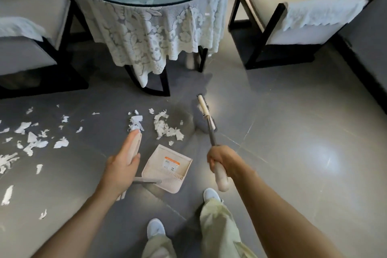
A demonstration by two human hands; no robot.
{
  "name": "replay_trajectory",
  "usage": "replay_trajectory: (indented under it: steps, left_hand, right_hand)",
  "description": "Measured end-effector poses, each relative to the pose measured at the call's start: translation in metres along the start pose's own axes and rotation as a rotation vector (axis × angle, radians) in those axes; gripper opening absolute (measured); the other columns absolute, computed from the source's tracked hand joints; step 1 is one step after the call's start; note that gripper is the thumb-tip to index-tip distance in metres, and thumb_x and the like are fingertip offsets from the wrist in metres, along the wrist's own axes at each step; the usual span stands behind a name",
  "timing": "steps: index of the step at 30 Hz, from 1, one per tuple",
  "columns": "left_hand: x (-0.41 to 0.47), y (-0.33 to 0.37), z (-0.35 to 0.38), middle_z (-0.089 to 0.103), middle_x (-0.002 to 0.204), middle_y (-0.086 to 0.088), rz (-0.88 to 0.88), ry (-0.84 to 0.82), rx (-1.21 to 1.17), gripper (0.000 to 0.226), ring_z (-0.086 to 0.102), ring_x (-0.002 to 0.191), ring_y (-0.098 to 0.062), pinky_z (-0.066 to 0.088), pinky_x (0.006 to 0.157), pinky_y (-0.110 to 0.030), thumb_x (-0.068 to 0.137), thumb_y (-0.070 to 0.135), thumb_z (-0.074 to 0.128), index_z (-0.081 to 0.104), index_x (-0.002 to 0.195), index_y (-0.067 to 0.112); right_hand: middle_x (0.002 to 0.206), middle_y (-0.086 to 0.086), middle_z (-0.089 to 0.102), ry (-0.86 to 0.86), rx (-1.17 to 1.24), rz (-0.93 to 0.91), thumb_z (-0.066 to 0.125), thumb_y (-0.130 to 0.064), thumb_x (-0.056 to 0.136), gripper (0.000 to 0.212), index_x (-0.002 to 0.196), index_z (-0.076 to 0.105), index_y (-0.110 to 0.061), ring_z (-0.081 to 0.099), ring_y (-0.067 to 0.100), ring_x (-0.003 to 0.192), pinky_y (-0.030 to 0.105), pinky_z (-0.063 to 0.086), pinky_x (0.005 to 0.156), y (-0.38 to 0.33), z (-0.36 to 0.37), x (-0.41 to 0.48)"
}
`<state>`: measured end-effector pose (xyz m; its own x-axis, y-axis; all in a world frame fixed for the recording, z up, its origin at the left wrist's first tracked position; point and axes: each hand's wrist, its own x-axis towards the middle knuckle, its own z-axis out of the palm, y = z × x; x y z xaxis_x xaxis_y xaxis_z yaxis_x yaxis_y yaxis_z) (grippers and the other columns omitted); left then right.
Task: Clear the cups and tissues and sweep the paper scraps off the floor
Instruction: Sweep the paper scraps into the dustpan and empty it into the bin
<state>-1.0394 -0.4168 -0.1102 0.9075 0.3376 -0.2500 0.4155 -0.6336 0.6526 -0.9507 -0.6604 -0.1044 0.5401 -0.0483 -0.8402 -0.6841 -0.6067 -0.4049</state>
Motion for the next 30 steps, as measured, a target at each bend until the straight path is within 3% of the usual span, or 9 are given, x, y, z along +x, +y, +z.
replay_trajectory:
  steps: [3, 7, 11, 14, 18, 22, 25, 27, 30]
  left_hand:
    - [-0.008, -0.015, -0.010, 0.064, 0.095, -0.009, 0.051, -0.043, 0.050, 0.065, 0.050, 0.070, -0.028, 0.038, 0.071, -0.031, 0.093, 0.021, 0.051, 0.020, 0.128, 0.066]
    - [-0.020, -0.026, -0.018, 0.059, 0.097, 0.003, 0.106, -0.060, 0.059, 0.069, 0.042, 0.061, -0.006, 0.034, 0.070, -0.027, 0.092, 0.019, 0.052, 0.020, 0.123, 0.070]
    - [-0.025, -0.034, -0.021, 0.065, 0.110, -0.007, 0.132, -0.075, 0.086, 0.069, 0.047, 0.070, -0.025, 0.034, 0.071, -0.028, 0.092, 0.017, 0.053, 0.020, 0.126, 0.067]
    - [-0.029, -0.041, -0.026, 0.064, 0.118, -0.001, 0.137, -0.087, 0.094, 0.066, 0.058, 0.083, -0.035, 0.035, 0.074, -0.028, 0.092, 0.015, 0.053, 0.026, 0.135, 0.057]
    - [-0.034, -0.049, -0.032, 0.065, 0.112, -0.001, 0.109, -0.091, 0.081, 0.064, 0.060, 0.080, -0.036, 0.043, 0.074, -0.034, 0.092, 0.016, 0.053, 0.027, 0.134, 0.058]
    - [-0.037, -0.053, -0.035, 0.065, 0.102, -0.005, 0.052, -0.061, 0.064, 0.064, 0.057, 0.070, -0.031, 0.041, 0.070, -0.032, 0.092, 0.017, 0.051, 0.025, 0.131, 0.061]
    - [-0.037, -0.054, -0.040, 0.064, 0.103, -0.002, 0.024, -0.053, 0.037, 0.064, 0.059, 0.066, -0.028, 0.044, 0.069, -0.033, 0.093, 0.018, 0.051, 0.024, 0.129, 0.063]
    - [-0.035, -0.055, -0.044, 0.065, 0.101, -0.003, 0.008, -0.056, 0.022, 0.064, 0.058, 0.061, -0.025, 0.051, 0.068, -0.036, 0.093, 0.018, 0.050, 0.024, 0.128, 0.065]
    - [-0.031, -0.059, -0.050, 0.063, 0.102, -0.005, -0.004, -0.044, -0.001, 0.064, 0.057, 0.064, -0.032, 0.055, 0.068, -0.044, 0.093, 0.019, 0.050, 0.024, 0.129, 0.066]
  right_hand:
    - [0.055, 0.012, 0.053, 0.103, 0.183, 0.021, 0.046, 0.012, 0.076, 0.018, 0.065, 0.051, -0.002, 0.052, 0.016, 0.035, 0.016, 0.037, 0.035, 0.037, 0.005, -0.012]
    - [0.041, 0.009, 0.044, 0.156, 0.426, 0.046, 0.036, 0.013, 0.079, 0.027, 0.058, 0.045, 0.000, 0.041, 0.013, 0.025, 0.015, 0.033, 0.032, 0.101, 0.007, -0.027]
    - [0.044, 0.009, 0.047, 0.097, 0.540, 0.124, 0.040, 0.009, 0.081, 0.028, 0.055, 0.047, 0.001, 0.044, 0.014, 0.035, 0.020, 0.037, 0.036, 0.135, 0.019, -0.026]
    - [0.046, 0.010, 0.046, 0.028, 0.496, 0.210, 0.044, 0.009, 0.076, 0.026, 0.053, 0.048, -0.002, 0.043, 0.017, 0.037, 0.022, 0.036, 0.041, 0.125, 0.051, -0.019]
    - [0.041, 0.007, 0.046, -0.121, 0.548, 0.203, 0.043, 0.007, 0.074, 0.032, 0.046, 0.050, -0.006, 0.043, 0.015, 0.035, 0.026, 0.036, 0.045, 0.098, 0.090, -0.013]
    - [0.034, -0.003, 0.044, -0.215, 0.722, 0.213, 0.038, 0.002, 0.092, 0.027, 0.067, 0.041, -0.009, 0.040, 0.004, 0.026, 0.013, 0.034, 0.030, 0.075, 0.090, -0.007]
    - [0.034, 0.000, 0.041, -0.208, 0.552, 0.185, 0.038, 0.006, 0.088, 0.022, 0.071, 0.045, -0.007, 0.038, 0.008, 0.026, 0.014, 0.032, 0.030, 0.062, 0.083, -0.008]
    - [0.037, 0.002, 0.043, -0.154, 0.420, 0.138, 0.041, 0.007, 0.083, 0.016, 0.085, 0.052, -0.004, 0.040, 0.011, 0.029, 0.017, 0.035, 0.033, 0.054, 0.080, -0.010]
    - [0.042, 0.006, 0.046, -0.060, 0.331, 0.055, 0.041, 0.008, 0.079, 0.022, 0.095, 0.053, -0.003, 0.044, 0.016, 0.033, 0.021, 0.037, 0.037, 0.050, 0.066, -0.004]
